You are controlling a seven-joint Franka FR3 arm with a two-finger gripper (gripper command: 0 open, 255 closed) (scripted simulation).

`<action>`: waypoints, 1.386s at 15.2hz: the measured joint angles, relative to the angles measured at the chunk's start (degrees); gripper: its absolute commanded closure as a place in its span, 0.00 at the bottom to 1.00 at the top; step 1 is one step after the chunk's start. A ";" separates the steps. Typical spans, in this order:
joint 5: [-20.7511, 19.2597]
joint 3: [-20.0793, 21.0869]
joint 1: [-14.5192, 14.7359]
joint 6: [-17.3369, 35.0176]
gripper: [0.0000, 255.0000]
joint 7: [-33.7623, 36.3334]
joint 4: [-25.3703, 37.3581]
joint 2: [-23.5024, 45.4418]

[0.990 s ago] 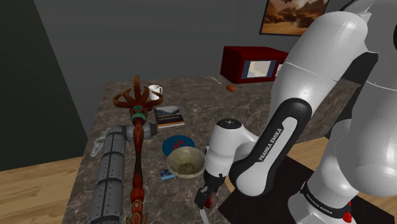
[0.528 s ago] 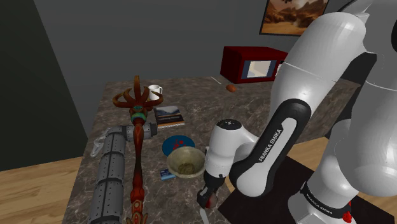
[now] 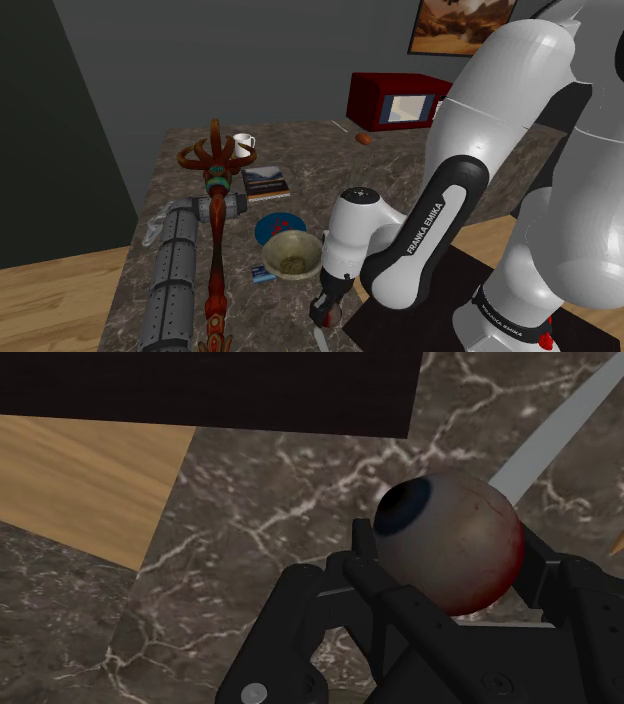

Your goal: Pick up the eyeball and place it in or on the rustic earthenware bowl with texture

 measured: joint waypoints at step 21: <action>5.97 0.50 0.11 -21.46 1.00 -2.31 0.23 -21.63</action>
